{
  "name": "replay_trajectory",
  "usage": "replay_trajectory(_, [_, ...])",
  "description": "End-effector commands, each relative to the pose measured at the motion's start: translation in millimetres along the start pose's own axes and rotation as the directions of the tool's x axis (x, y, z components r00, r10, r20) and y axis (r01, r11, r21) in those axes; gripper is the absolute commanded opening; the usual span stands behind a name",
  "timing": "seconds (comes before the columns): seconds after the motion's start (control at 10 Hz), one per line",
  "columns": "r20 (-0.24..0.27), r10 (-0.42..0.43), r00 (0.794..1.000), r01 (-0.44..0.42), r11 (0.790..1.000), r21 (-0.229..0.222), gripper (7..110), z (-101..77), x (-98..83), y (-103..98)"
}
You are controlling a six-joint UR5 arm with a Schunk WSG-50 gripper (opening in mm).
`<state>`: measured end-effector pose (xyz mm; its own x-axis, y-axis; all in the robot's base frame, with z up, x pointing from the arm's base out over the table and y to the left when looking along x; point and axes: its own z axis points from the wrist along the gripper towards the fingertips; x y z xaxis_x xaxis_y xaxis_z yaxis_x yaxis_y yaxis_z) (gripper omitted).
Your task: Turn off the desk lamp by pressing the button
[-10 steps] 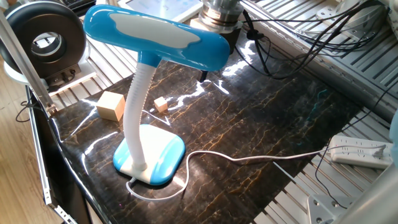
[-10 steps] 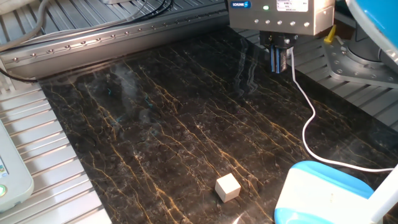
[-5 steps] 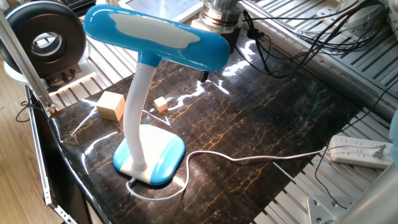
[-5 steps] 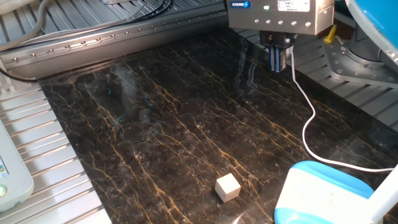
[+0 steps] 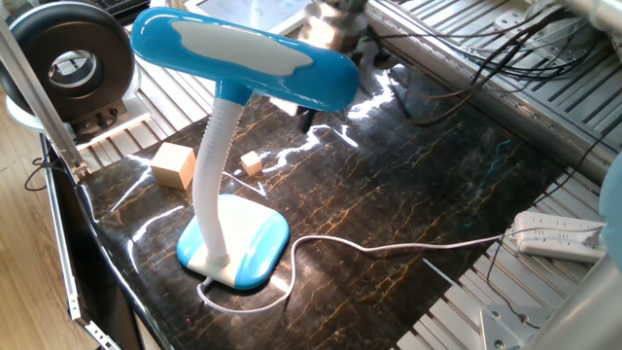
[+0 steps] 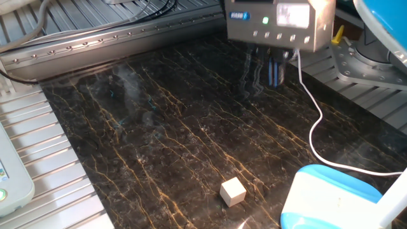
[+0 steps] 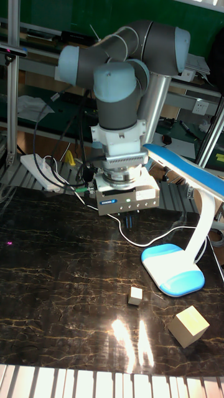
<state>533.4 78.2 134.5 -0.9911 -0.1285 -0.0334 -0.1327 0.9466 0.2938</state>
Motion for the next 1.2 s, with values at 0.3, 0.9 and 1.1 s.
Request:
replay_trajectory(0.3, [0.085, 0.010, 0.996, -0.011, 1.000, 0.015, 7, 80.7, -41.6, 31.6])
replay_trajectory(0.9, [0.067, -0.013, 0.998, 0.016, 0.999, -0.033, 7, 57.3, -29.9, 22.3])
replay_trajectory(1.1, [0.049, -0.044, 0.998, 0.046, 0.997, -0.059, 7, 40.8, -18.9, 16.4])
